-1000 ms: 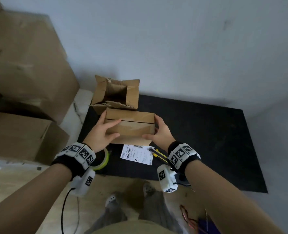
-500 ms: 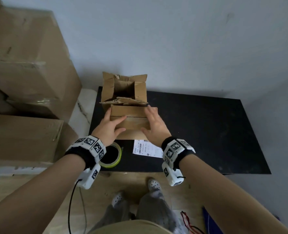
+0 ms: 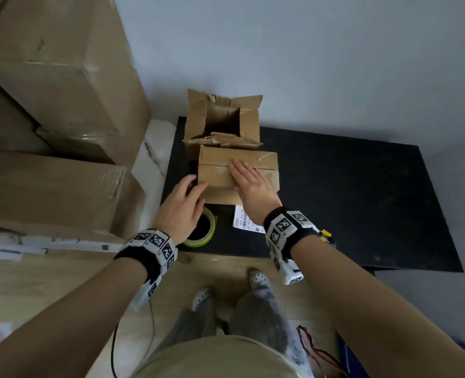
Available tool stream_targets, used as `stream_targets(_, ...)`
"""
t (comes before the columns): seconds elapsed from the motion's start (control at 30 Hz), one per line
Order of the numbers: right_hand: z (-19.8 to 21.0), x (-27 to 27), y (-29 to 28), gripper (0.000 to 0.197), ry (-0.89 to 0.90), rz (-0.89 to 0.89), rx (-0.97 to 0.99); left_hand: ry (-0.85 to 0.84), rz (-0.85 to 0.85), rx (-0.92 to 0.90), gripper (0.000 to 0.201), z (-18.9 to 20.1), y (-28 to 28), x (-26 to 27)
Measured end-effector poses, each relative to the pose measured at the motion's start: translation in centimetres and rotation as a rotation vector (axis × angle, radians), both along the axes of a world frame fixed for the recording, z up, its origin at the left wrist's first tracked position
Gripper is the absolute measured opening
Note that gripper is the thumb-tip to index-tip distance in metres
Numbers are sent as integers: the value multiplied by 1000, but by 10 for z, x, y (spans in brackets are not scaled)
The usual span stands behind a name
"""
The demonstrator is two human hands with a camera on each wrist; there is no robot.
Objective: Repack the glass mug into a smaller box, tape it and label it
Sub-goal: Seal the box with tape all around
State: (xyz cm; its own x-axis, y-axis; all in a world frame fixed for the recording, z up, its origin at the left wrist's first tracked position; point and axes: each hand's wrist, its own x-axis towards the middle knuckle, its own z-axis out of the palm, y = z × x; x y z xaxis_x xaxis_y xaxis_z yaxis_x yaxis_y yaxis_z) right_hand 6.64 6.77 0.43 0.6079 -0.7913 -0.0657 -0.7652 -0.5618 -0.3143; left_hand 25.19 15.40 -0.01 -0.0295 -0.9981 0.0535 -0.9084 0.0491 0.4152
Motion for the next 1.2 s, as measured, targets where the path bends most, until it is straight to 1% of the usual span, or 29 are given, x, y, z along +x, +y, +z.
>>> stream_targets(0.07, -3, -1, 1, 52, -7, -3, -1, -18, -34, -4, 33, -5, 10, 2)
stream_targets(0.1, -3, -1, 2, 52, -5, -5, 1, -28, -57, 25, 32, -8, 14, 2)
stream_targets(0.23, -5, 0, 3, 53, -3, -15, 10, -144, -176, 227, 41, -26, 22, -2)
stream_targets(0.33, -3, -1, 0, 53, -12, -11, 25, -185, -202, 309, 42, -35, 22, -6)
stream_targets(0.47, 0, -2, -4, 52, -44, -1, 44, -167, -164, 376, 26, -38, 23, -9)
stream_targets(0.6, 2, -2, -6, 50, -84, -18, 85, -127, -159, 409, 15, -27, 21, -5)
stream_targets(0.73, 8, -1, -8, 45, -88, -25, 135, -28, -158, 436, 13, 0, 13, 11)
stream_targets(0.83, 11, 0, -9, 42, -82, -34, 160, 78, -95, 387, 18, 26, 8, 19)
stream_targets(0.97, 18, 3, -6, 40, -69, -46, 179, 254, -40, 335, 9, 58, 0, 31)
stream_targets(1.07, 24, 5, -6, 45, -58, -77, 222, 335, -45, 285, 11, 80, -11, 40)
stream_targets(1.13, 27, 7, -7, 53, -54, -118, 260, 384, -60, 277, 3, 95, -19, 41)
stream_targets(1.2, 28, 8, -7, 58, -33, -140, 287, 472, -65, 271, 19, 109, -27, 41)
